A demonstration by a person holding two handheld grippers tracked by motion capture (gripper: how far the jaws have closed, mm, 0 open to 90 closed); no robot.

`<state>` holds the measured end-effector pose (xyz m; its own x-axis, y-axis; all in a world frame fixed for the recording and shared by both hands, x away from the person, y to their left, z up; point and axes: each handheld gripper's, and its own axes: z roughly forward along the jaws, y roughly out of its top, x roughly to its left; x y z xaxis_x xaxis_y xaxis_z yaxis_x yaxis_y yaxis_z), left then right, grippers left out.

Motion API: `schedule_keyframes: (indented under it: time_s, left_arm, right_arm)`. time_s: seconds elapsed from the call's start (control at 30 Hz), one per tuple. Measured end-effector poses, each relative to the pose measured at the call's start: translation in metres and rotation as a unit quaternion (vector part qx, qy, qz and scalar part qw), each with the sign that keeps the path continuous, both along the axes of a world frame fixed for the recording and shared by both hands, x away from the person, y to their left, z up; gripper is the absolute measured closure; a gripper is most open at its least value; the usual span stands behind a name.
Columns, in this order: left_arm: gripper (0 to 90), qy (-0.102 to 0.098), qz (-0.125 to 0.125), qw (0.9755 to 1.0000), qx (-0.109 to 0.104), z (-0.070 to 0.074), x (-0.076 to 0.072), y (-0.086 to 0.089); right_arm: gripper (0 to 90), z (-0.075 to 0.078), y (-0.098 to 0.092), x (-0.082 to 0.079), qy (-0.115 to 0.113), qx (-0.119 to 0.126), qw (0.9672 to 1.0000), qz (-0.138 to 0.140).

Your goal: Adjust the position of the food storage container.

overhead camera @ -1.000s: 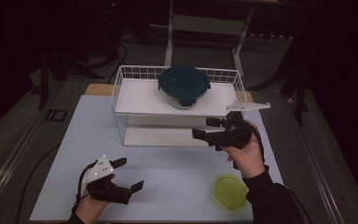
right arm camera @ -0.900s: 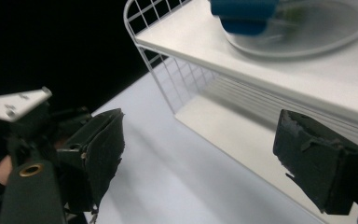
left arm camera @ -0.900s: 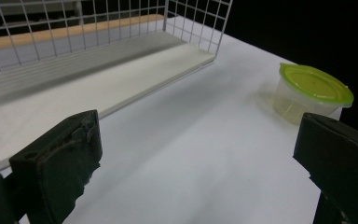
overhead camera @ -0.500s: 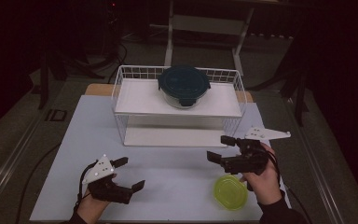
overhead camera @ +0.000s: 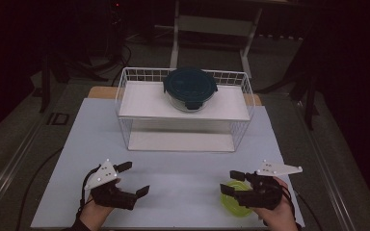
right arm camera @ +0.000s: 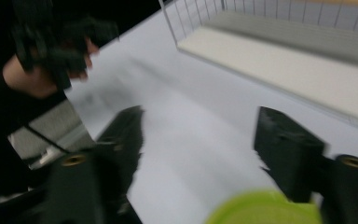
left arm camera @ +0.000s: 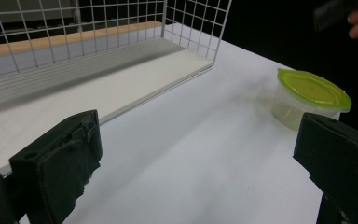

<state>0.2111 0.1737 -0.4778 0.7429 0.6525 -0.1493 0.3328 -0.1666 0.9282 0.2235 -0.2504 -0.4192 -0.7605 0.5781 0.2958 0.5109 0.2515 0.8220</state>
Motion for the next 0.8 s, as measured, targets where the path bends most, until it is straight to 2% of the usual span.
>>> schedule_keyframes:
  time_s: [0.03,0.13,0.17,0.27,0.37,0.43,0.57,0.77,0.8]
  left_arm:
    - [0.5,0.0,0.0,1.0,-0.001,0.0,0.0,0.0]
    - [0.5,0.0,0.002,1.0,0.0,0.0,0.0,0.001]
    - [0.5,-0.001,0.003,1.0,-0.002,0.0,0.0,0.001]
    - [0.5,-0.002,0.004,1.0,-0.001,0.001,0.0,0.002]
    - [0.5,-0.003,0.004,1.0,-0.003,0.001,0.0,0.002]
    - [0.5,-0.005,0.004,1.0,-0.002,0.001,0.0,0.002]
    - [0.5,-0.007,0.005,1.0,-0.004,0.001,0.0,0.002]
    - [0.5,-0.007,0.007,0.9999,-0.003,0.001,0.001,0.002]
    - [0.5,-0.008,0.007,0.9999,-0.002,0.001,0.0,0.002]
  right_arm:
    - [44.3,-0.006,-0.005,-0.005,0.005,-0.011,0.9999,0.005]
    - [55.3,-0.013,-0.011,-0.012,0.02,-0.012,0.9997,0.009]
    - [62.5,-0.016,-0.014,-0.016,0.024,-0.016,0.9996,0.008]
    - [75.1,-0.022,-0.021,-0.023,0.033,-0.02,0.9992,0.005]
    - [85.7,-0.028,-0.032,-0.03,0.043,-0.026,0.9988,0.0]
    - [89.5,-0.031,-0.039,-0.033,0.047,-0.035,0.9982,-0.004]
    - [89.7,-0.04,-0.055,-0.039,0.063,-0.046,0.9969,-0.01]
    - [89.8,-0.051,-0.076,-0.042,0.074,-0.054,0.9952,-0.035]
    - [89.9,-0.054,-0.085,-0.044,0.078,-0.061,0.9939,-0.05]
